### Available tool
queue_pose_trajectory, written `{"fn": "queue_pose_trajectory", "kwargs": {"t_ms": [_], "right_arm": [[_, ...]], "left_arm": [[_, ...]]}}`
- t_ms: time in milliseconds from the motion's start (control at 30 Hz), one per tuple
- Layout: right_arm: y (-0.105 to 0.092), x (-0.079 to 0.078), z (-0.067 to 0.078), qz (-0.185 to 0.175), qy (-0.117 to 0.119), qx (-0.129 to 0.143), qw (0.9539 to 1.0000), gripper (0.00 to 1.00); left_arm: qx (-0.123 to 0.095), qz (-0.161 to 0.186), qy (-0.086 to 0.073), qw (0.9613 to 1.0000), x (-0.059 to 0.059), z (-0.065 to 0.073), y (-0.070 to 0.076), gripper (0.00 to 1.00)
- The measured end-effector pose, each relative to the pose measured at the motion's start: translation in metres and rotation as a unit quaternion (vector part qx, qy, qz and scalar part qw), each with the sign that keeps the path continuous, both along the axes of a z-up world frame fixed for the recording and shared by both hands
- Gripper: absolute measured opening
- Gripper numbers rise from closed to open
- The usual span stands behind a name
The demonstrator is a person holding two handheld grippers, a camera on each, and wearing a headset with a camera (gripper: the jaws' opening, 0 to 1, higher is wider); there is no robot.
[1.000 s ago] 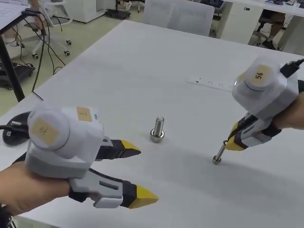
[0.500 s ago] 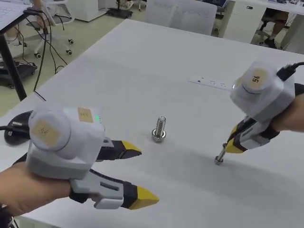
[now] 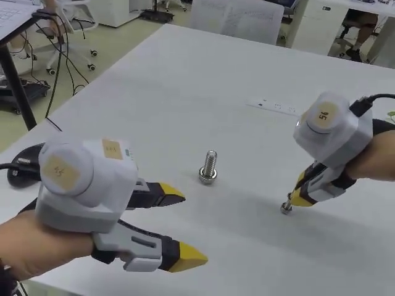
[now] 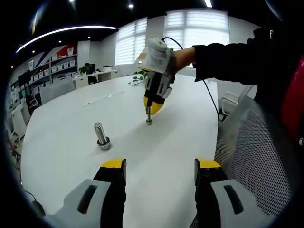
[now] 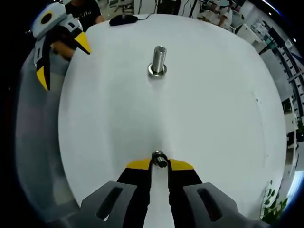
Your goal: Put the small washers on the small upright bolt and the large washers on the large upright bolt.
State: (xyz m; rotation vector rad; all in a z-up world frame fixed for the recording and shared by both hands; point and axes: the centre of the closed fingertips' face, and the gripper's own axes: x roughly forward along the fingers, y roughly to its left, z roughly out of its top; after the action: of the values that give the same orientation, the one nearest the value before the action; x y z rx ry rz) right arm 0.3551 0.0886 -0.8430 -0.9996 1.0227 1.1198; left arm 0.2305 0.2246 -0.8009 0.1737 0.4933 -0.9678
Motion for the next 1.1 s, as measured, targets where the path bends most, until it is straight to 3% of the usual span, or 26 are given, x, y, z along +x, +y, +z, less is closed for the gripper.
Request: {"fn": "queue_pose_trajectory", "kwargs": {"t_ms": [567,1100], "right_arm": [[0.0,0.0,-0.02,-0.001,0.01,-0.004,0.9999,0.14],[0.001,-0.003,-0.021,0.001,0.008,0.003,1.0,0.18]], "left_arm": [[0.0,0.002,0.002,1.0,0.002,0.0,0.0,0.57],[0.001,0.003,0.002,1.0,0.001,0.0,0.001,0.57]]}}
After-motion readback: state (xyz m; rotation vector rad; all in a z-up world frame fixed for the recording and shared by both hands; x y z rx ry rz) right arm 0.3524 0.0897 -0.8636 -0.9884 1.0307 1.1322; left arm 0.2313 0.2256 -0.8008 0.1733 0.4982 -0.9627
